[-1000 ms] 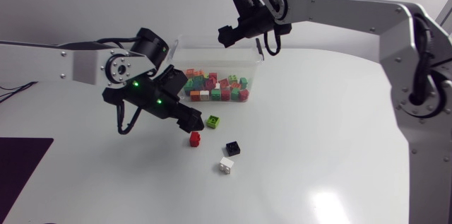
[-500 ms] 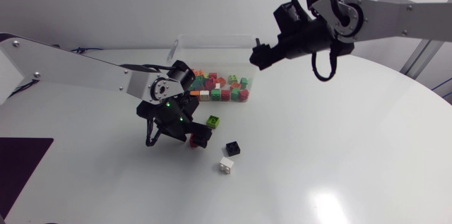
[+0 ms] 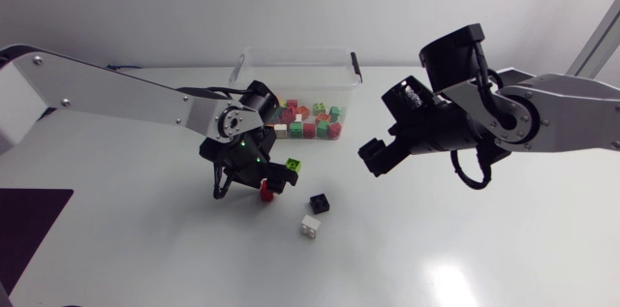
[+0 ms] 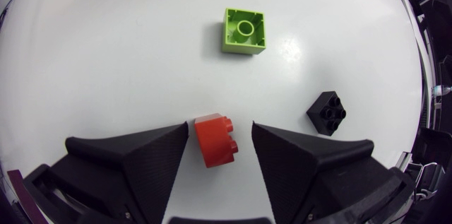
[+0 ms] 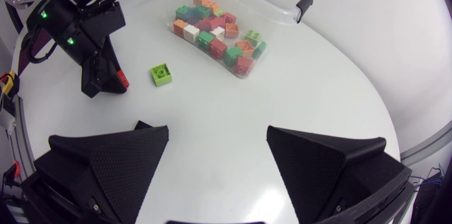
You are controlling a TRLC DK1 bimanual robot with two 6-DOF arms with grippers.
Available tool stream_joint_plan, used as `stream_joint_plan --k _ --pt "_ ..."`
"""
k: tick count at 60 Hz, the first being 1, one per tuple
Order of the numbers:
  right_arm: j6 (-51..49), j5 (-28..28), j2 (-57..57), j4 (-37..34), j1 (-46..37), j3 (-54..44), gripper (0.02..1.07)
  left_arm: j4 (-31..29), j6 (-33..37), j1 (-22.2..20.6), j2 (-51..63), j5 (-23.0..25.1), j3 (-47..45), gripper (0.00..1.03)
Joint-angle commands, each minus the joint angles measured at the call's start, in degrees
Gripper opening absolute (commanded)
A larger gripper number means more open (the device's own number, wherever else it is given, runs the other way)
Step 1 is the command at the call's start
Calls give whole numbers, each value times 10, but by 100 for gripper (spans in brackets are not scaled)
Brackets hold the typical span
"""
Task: Place the duplo bricks in the container
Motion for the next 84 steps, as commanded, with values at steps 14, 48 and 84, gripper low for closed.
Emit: stream_joint_plan --k 14,48,84 --pt "-31 4 10 -5 10 -45 102 -36 -29 -8 45 -22 33 24" --pt "96 -11 195 -59 106 76 102 -63 33 20 -104 -40 14 19" --pt "214 45 357 -169 153 229 79 167 70 74 -214 -52 6 19"
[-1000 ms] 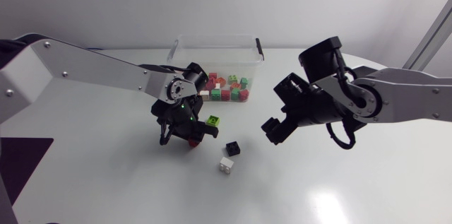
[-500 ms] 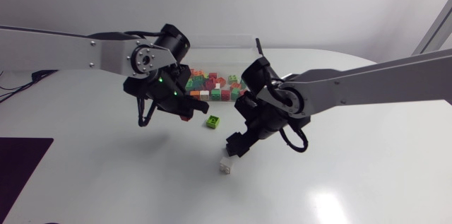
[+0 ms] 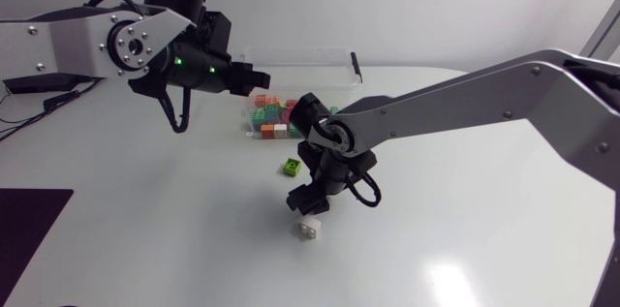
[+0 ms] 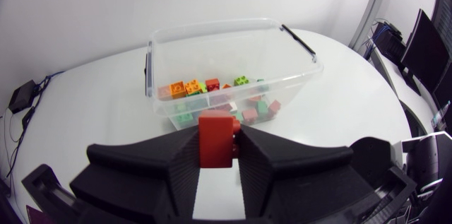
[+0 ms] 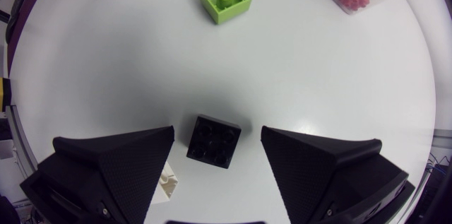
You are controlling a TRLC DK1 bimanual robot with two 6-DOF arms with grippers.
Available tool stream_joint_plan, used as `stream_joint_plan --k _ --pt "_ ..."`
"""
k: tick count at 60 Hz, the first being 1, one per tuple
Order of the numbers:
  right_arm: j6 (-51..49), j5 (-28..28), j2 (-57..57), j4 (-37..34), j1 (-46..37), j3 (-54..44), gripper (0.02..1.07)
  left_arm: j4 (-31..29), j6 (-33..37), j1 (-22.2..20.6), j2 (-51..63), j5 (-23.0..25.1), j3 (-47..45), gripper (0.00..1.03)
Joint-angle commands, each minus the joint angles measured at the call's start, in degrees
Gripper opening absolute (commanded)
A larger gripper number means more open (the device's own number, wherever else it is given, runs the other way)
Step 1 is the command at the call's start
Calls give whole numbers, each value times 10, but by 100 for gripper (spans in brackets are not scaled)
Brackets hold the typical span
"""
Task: Place the duplo bricks in the container
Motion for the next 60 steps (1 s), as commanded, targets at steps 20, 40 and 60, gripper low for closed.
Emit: stream_joint_plan --k 20,40,60 --pt "21 7 22 4 -1 -3 40 139 10 13 33 -20 14 19" --pt "-7 2 -61 13 -26 -45 35 173 -1 18 132 -20 101 19" --pt "-40 -20 -161 -11 -78 -36 36 180 -3 24 242 -20 219 36"
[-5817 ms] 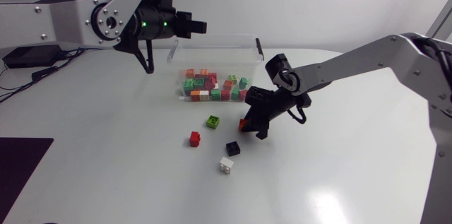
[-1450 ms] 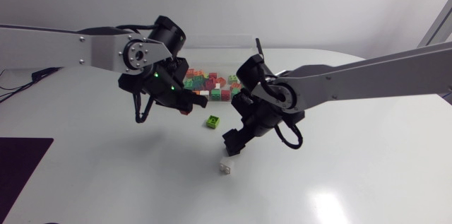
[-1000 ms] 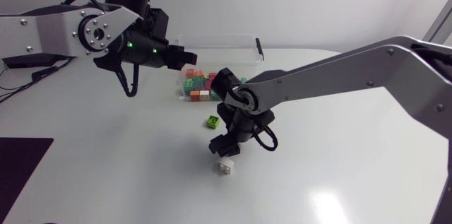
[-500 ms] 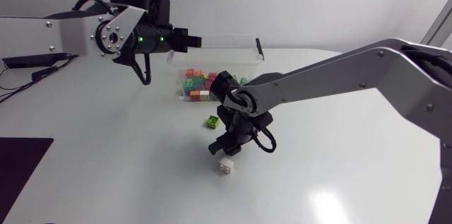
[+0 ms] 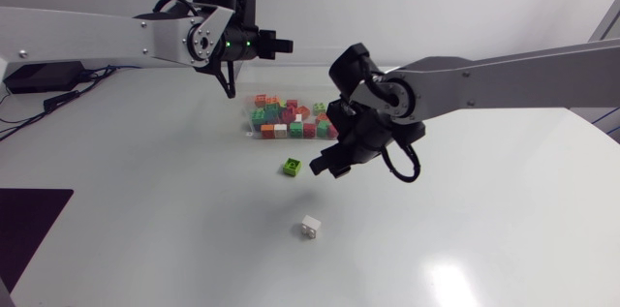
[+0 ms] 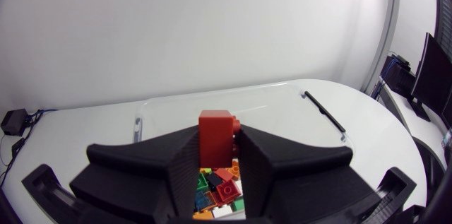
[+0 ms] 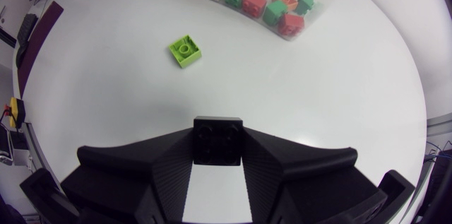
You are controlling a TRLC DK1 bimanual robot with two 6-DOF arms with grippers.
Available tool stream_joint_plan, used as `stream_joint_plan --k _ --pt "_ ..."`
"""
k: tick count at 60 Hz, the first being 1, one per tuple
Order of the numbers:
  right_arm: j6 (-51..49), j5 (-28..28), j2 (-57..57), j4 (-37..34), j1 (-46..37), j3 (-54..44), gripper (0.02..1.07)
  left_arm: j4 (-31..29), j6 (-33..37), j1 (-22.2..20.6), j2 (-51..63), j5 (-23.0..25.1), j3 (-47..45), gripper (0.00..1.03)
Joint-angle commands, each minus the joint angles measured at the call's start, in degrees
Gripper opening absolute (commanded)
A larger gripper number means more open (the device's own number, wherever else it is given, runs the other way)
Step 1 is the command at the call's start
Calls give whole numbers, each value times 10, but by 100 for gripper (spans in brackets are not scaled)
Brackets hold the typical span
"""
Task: Place the duplo bricks in the container
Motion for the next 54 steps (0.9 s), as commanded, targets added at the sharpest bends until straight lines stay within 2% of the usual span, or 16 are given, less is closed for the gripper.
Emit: stream_joint_plan --k 1,4,9,13,21,34,54 --pt "-16 -8 -28 -15 -14 -1 36 8 -5 10 41 -5 45 40" --pt "-21 -10 -42 -17 -23 8 36 5 -5 12 55 -6 62 52" --pt "-30 -20 -61 -37 -41 41 36 -8 2 17 88 -16 103 88" --pt "-35 -27 -69 -48 -55 68 36 -22 3 22 101 -20 122 98" --pt "-43 -44 -64 -59 -81 125 36 -29 3 26 84 -20 107 98" --pt "-49 -59 -33 -28 -99 190 36 -33 26 25 -44 -16 -18 98" --pt "-54 -65 43 93 -94 246 37 -168 49 18 -190 46 -120 98"
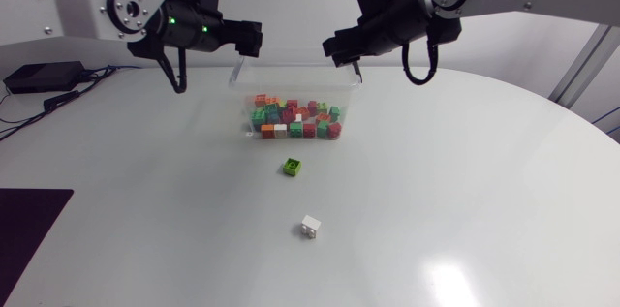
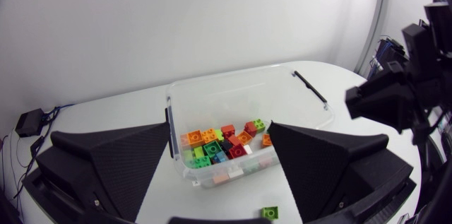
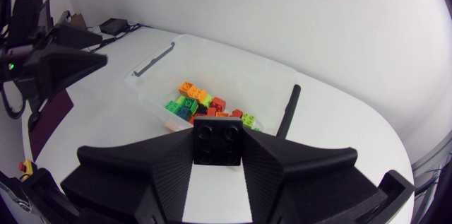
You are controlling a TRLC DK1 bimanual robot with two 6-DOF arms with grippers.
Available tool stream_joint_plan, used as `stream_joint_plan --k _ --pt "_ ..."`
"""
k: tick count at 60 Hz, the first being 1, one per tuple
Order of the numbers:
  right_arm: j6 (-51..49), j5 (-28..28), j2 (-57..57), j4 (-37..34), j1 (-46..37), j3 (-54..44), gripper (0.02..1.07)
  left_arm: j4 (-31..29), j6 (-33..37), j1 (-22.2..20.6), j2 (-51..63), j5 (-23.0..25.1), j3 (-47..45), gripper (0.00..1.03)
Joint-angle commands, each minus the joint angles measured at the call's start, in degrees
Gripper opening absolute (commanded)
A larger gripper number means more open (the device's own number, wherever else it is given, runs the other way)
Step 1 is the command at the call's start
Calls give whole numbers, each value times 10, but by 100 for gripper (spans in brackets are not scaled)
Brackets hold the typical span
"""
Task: Place the duplo bricks in the container
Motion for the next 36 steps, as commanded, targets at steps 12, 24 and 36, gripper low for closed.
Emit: stream_joint_plan --k 12,24,36 --pt "-14 -6 84 84 6 49 37 -37 45 -17 -47 47 -111 98" --pt "-20 -14 151 135 8 87 39 -40 64 -27 -51 76 -163 98" --pt "-24 -19 240 94 1 197 103 -38 64 -38 -43 86 -191 98"
